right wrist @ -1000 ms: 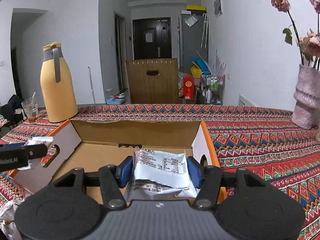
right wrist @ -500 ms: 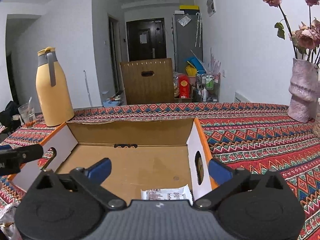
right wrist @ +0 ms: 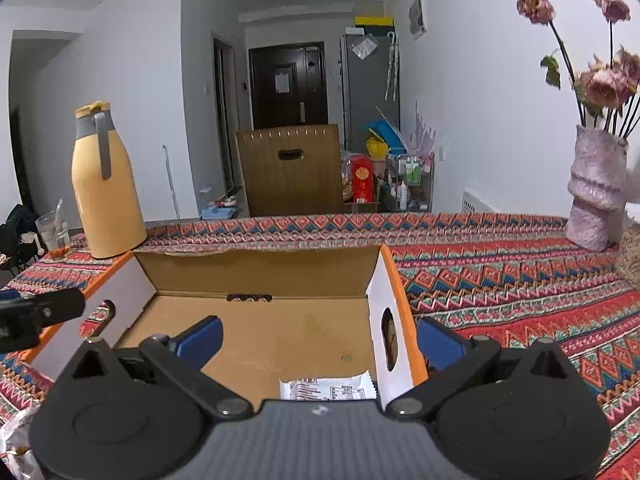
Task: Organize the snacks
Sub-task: 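Open both grippers to drop the white packets into the box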
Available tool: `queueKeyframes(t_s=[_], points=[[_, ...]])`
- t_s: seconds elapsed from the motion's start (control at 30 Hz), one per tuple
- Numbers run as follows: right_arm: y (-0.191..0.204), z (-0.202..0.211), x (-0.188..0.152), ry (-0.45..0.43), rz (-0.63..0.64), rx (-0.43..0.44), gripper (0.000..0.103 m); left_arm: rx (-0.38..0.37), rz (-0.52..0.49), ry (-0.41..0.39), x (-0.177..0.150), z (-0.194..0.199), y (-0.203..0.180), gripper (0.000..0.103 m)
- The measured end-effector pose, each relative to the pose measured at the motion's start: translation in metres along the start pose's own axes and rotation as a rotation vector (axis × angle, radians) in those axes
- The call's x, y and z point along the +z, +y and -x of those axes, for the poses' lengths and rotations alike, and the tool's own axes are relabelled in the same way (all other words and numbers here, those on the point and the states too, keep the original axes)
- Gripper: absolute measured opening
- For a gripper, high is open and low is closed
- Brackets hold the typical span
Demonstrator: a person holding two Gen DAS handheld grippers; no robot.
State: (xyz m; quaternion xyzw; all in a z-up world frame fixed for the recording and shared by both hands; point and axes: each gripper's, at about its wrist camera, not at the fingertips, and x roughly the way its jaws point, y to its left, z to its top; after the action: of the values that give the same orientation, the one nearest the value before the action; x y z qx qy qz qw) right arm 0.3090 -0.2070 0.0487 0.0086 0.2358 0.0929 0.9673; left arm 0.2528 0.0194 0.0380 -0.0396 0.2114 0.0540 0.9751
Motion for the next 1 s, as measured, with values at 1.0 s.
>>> queueKeyframes(t_s=[1.0], points=[[-0.004, 0.131, -0.077, -0.004, 0.055, -0.036, 0.103, -0.053, -0.033, -0.056, -0.048, 0.126, 0.032, 0.103]])
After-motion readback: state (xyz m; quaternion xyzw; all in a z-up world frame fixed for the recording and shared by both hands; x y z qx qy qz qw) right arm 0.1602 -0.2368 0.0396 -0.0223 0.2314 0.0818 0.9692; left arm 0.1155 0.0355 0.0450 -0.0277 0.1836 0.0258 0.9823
